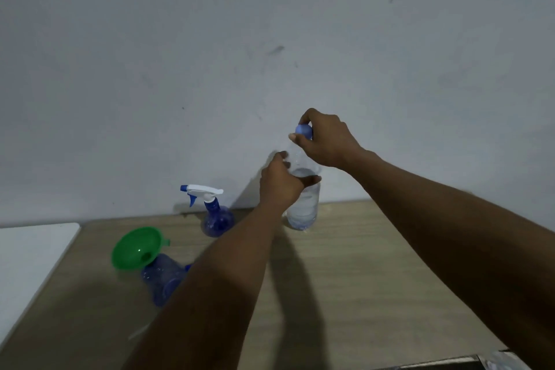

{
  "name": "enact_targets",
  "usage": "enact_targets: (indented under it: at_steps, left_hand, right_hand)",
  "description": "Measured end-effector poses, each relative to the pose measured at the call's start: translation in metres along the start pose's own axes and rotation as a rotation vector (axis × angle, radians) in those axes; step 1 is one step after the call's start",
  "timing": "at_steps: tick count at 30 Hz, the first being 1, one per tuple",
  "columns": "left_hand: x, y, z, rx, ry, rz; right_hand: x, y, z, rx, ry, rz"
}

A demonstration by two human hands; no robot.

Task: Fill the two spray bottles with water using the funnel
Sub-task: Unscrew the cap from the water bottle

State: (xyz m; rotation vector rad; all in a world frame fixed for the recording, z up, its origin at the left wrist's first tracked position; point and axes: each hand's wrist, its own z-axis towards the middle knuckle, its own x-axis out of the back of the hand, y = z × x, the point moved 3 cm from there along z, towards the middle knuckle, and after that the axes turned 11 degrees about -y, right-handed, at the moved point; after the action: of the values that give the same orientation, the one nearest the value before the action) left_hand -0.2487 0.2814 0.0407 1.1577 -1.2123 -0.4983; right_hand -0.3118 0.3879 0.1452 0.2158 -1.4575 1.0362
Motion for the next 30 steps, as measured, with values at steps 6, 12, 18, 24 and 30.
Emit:
enact_targets:
  at_steps: [6, 12, 18, 24, 30]
  left_hand:
    - [0.031, 0.006, -0.045, -0.052, 0.023, 0.063]
    - [0.063, -0.009, -0.09, -0.054, 0.005, 0.099]
    - [0.097, -0.033, -0.13, -0.08, -0.025, 0.102]
    - [0.116, -0.064, -0.154, -0.081, -0.074, 0.1]
    - [0.123, -0.079, -0.166, -0.104, -0.121, 0.06]
  right_hand:
    - [0.009, -0.031, -0.021, 0.059, -0.001, -0.09]
    - [0.003, -0.077, -0.052, 0.122, -0.012, -0.191]
    - [-0.017, -0.122, -0.077, 0.108, -0.01, -0.187]
    - [-0.045, -0.146, -0.096, 0.059, -0.01, -0.161]
    - [-0.057, -0.168, -0.101, -0.044, 0.026, -0.282]
